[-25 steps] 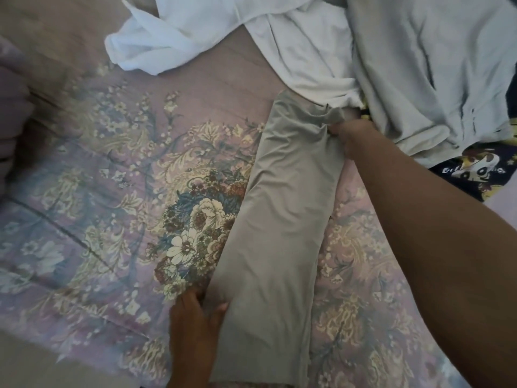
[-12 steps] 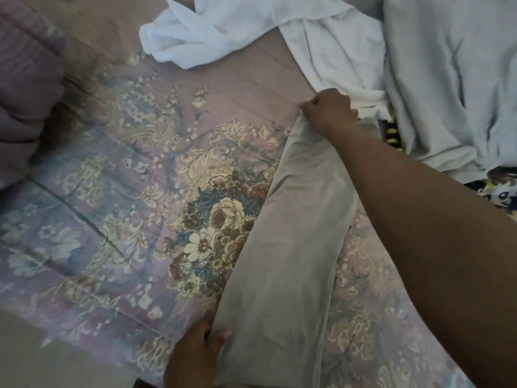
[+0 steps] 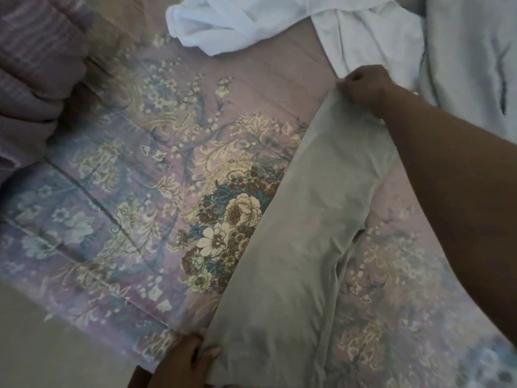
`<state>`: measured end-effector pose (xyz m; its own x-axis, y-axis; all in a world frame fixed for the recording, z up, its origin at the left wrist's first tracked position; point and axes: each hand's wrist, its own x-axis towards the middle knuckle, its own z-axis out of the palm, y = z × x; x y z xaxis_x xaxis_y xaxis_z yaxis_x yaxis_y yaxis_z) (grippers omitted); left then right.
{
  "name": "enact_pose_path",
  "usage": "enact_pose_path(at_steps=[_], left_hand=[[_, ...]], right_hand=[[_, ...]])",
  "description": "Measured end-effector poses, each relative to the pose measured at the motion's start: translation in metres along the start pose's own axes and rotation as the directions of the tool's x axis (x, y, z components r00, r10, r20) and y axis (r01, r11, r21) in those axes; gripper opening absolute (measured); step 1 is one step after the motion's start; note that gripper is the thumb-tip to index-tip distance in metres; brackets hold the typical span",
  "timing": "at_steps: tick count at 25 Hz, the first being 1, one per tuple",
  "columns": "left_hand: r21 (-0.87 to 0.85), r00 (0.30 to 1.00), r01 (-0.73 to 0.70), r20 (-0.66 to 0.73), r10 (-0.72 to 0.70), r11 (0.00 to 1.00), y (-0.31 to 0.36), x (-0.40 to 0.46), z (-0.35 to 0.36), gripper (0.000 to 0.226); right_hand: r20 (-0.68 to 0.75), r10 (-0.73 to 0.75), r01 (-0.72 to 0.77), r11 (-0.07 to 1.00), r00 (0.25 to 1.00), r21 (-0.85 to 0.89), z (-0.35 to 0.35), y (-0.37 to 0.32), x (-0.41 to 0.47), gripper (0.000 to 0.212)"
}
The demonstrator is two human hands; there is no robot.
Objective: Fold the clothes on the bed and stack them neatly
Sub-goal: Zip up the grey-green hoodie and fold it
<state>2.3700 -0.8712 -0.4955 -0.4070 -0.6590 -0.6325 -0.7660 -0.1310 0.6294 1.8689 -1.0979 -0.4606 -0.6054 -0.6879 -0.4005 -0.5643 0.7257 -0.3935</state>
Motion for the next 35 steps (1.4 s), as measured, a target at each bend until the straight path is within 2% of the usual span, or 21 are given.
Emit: enact_pose_path(at_steps=[1,2,5,6,7,9,11,13,15,17,19,21,26,28,29,30,31,32,33,34,35], left_hand=[[-0.01,0.998,0.054,-0.027,-0.054,0.999,-0.005,-0.006,0.003,0.035],[0.0,1.0,0.011,-0.012,-0.011,1.0,-0.011,-0.009,0.002,0.039],[-0.119,0.975,-0.12,0.175,0.14,0.986,-0.014,-0.001,-0.009,0.033],[-0.1,0.984,-0.087,0.145,0.101,0.991,-0.011,0.004,-0.015,0.026],[-0.06,0.998,-0.048,0.025,0.05,0.997,-0.008,0.006,-0.02,0.016],[0.153,0.987,0.009,-0.158,0.015,0.988,0.004,0.008,-0.021,0.006],[0.443,0.933,-0.016,-0.317,0.174,0.896,0.035,0.004,-0.01,0.041],[0.56,0.868,-0.237,-0.244,0.432,0.794,0.073,-0.007,0.02,0.052],[0.643,0.778,-0.446,-0.065,0.625,0.623,0.098,-0.016,0.058,0.037],[0.648,0.801,-0.514,0.129,0.585,0.561,0.11,-0.017,0.089,0.037],[0.613,0.856,-0.506,0.271,0.44,0.607,0.113,-0.013,0.108,0.033],[0.635,0.891,-0.451,0.271,0.365,0.627,0.11,-0.003,0.111,0.02],[0.582,0.795,-0.6,0.358,0.49,0.55,0.097,-0.015,0.115,0.023],[0.504,0.771,-0.635,0.377,0.513,0.585,0.092,-0.024,0.107,0.034],[0.437,0.759,-0.65,0.403,0.512,0.621,0.092,-0.026,0.097,0.04],[0.412,0.72,-0.694,0.392,0.572,0.591,0.088,-0.025,0.083,0.04],[0.4,0.658,-0.75,0.37,0.656,0.527,0.081,-0.02,0.068,0.037],[0.437,0.591,-0.788,0.339,0.732,0.433,0.073,-0.013,0.048,0.036],[0.473,0.52,-0.815,0.345,0.781,0.334,0.064,-0.005,0.027,0.04],[0.494,0.46,-0.834,0.374,0.805,0.247,0.054,0.006,0.004,0.047],[0.494,0.396,-0.856,0.436,0.808,0.153,0.045,0.018,-0.017,0.056]], right_hand=[[0.054,-0.026,0.029,0.998,0.998,-0.052,0.003,0.001,-0.001,0.05],[0.086,-0.036,0.045,0.994,0.996,-0.101,0.006,0.002,-0.001,0.055],[0.047,-0.029,0.037,0.982,0.998,-0.186,0.008,0.005,0.003,0.045],[-0.006,-0.028,0.026,0.98,1.0,-0.195,0.008,0.004,0.005,0.037],[-0.06,-0.033,0.021,0.982,0.998,-0.188,0.008,0.004,0.004,0.034],[-0.141,-0.093,0.066,0.981,0.986,-0.182,0.01,0.005,-0.012,0.035],[-0.193,-0.151,0.115,0.976,0.969,-0.184,0.016,0.02,-0.044,0.043],[-0.261,-0.083,0.05,0.99,0.962,-0.13,0.027,0.048,-0.09,0.043],[-0.261,0.145,-0.12,0.987,0.954,0.11,0.043,0.079,-0.139,0.036],[-0.091,0.339,-0.283,0.883,0.936,0.374,0.058,0.1,-0.179,0.035],[0.015,0.391,-0.348,0.802,0.92,0.486,0.069,0.108,-0.197,0.031],[0.009,0.388,-0.342,0.803,0.922,0.488,0.072,0.108,-0.197,0.026],[-0.032,0.372,-0.344,0.886,0.928,0.31,0.064,0.115,-0.187,0.021],[-0.053,0.353,-0.327,0.904,0.934,0.275,0.066,0.112,-0.2,0.023],[-0.127,0.295,-0.273,0.948,0.947,0.165,0.07,0.109,-0.215,0.035],[-0.235,0.143,-0.145,0.989,0.961,0.008,0.077,0.105,-0.238,0.043],[-0.316,-0.096,0.05,0.987,0.944,-0.15,0.088,0.103,-0.267,0.045],[-0.328,-0.362,0.274,0.919,0.873,-0.285,0.103,0.102,-0.301,0.043],[-0.242,-0.582,0.481,0.795,0.776,-0.371,0.121,0.104,-0.338,0.04],[-0.079,-0.716,0.632,0.658,0.694,-0.41,0.14,0.108,-0.375,0.041],[0.101,-0.767,0.723,0.542,0.634,-0.427,0.157,0.112,-0.41,0.046]])
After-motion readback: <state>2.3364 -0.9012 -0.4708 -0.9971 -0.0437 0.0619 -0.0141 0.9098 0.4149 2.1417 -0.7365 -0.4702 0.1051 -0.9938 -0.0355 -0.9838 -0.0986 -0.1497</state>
